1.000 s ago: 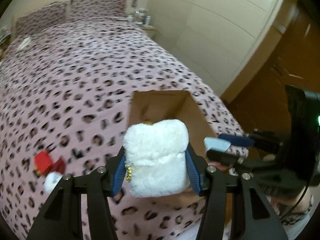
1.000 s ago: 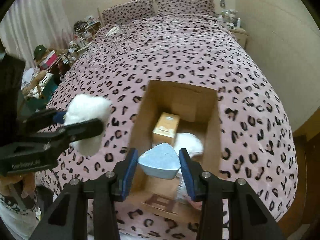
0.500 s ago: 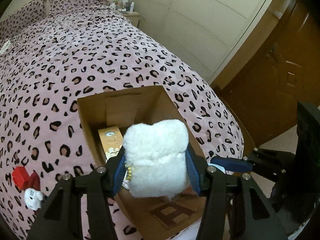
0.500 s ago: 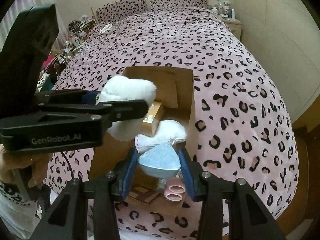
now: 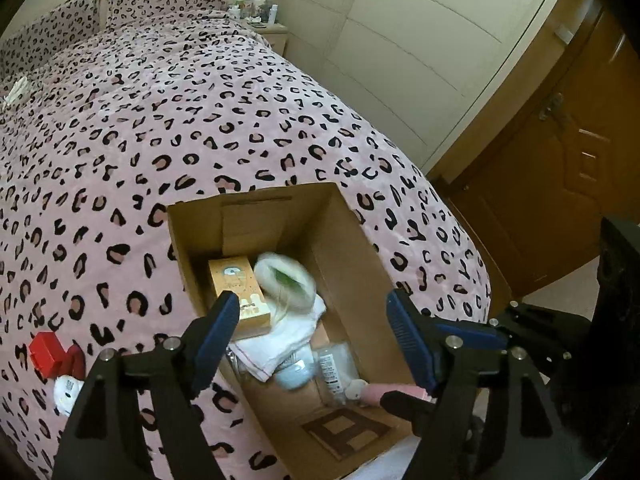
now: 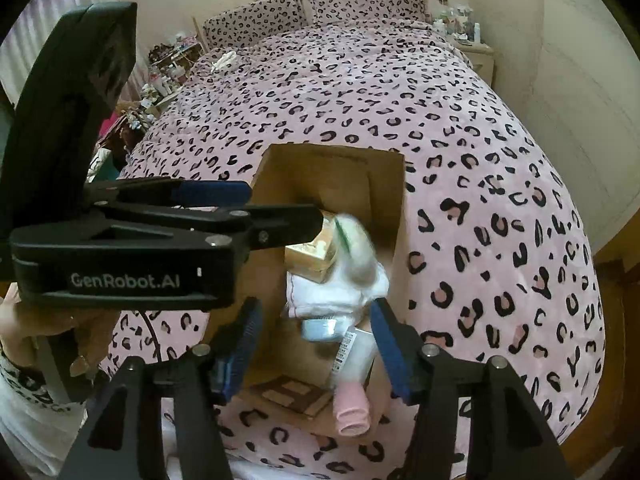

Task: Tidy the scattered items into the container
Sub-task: 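Open both tools to drop the white plush and gem into the box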

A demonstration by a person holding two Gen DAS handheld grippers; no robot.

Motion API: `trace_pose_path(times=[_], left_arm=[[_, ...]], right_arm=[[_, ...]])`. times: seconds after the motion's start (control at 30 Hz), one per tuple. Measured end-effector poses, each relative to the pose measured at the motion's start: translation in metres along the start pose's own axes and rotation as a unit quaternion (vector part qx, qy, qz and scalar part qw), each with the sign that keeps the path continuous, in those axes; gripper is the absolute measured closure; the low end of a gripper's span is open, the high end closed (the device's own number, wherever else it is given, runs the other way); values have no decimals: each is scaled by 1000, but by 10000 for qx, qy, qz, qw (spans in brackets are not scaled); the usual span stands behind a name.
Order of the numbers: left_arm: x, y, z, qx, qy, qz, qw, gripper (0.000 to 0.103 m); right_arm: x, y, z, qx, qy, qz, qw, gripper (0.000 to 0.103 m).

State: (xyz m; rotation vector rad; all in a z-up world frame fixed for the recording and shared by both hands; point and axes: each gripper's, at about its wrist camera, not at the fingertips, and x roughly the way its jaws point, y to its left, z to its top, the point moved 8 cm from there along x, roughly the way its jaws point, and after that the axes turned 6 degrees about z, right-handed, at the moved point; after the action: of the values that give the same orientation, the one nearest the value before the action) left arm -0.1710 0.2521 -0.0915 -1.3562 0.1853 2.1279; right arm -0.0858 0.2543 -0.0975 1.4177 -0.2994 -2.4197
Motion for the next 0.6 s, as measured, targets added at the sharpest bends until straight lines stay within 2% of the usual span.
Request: trace_pose_path(times=[0.3,0.6], left_arm=[[-6,8,-9,5,22,118,9999,26],[-28,31,-37,-73,76,294,9995,26]], right_arm=[[3,2,-3,40,119,-59,9999,45],[5,20,-4,-53,225,-252,9994,45]])
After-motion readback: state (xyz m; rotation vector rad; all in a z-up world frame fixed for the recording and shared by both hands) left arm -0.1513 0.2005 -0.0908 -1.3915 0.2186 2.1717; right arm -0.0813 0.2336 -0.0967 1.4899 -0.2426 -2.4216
